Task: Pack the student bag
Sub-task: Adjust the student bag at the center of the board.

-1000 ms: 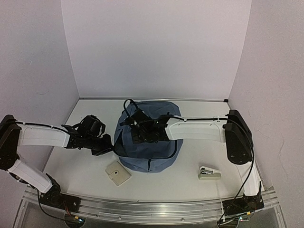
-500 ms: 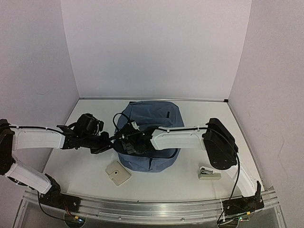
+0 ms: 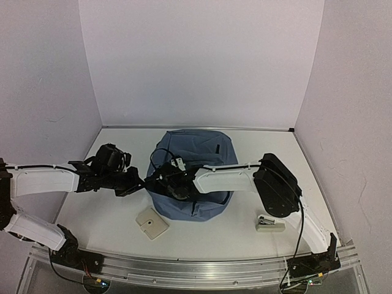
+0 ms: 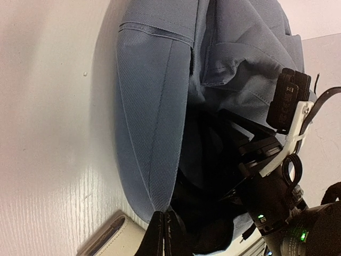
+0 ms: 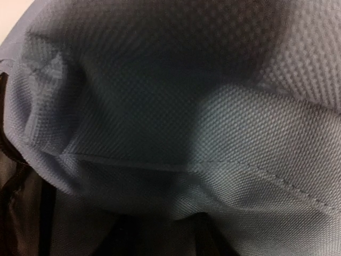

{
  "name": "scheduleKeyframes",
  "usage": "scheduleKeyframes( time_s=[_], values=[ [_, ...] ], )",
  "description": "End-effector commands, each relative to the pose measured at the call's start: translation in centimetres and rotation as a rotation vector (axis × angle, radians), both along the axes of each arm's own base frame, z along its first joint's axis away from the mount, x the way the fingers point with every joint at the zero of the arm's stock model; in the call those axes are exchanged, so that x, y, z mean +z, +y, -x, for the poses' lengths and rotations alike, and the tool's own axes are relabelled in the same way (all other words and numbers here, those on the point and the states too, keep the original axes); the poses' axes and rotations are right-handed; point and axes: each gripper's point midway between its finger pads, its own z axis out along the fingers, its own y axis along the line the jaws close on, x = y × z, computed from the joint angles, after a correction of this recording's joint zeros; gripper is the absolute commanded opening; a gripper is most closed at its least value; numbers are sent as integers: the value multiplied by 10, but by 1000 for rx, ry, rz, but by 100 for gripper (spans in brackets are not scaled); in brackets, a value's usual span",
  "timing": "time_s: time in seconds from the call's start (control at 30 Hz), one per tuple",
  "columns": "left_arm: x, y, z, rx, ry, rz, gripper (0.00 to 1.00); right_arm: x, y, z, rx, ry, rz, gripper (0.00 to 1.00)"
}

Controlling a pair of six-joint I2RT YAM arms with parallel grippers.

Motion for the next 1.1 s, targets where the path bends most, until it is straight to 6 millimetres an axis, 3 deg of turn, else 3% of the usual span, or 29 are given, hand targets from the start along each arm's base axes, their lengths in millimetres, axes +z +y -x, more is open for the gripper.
scheduleKeyframes(
  time_s=[0.0, 0.1, 0.33, 0.43, 0.57, 0.67, 0.73, 0.83, 0.97, 1.07],
  values=[
    [-3, -5, 1, -9, 29, 19, 0, -30, -40, -22, -90, 30, 82, 6],
    [-12, -2, 1, -3, 43, -3, 0, 0, -38, -26, -101, -2, 28, 0],
    [-49, 13, 1, 44, 118, -120, 0, 117, -12, -26, -18, -92, -336, 0],
    [-65, 15, 4, 37, 149, -150, 0, 151, -10, -23, 15, -117, -447, 0],
    [-74, 8, 6, 1, 164, -146, 0, 167, -8, -20, 43, -118, -495, 0],
    [-68, 4, 4, -15, 155, -141, 0, 171, -10, -15, 56, -107, -506, 0],
    [-57, 3, 1, -16, 138, -138, 2, 173, -12, -7, 87, -87, -510, 9],
    [-32, 4, -5, -10, 94, -139, 17, 168, -21, 9, 125, -50, -498, 21],
    [7, 1, -13, -42, -10, -142, 49, 166, -48, 34, 128, -10, -506, 46],
    [32, -10, -15, -100, -100, -128, 60, 165, -75, 55, 107, 18, -531, 59]
  ],
)
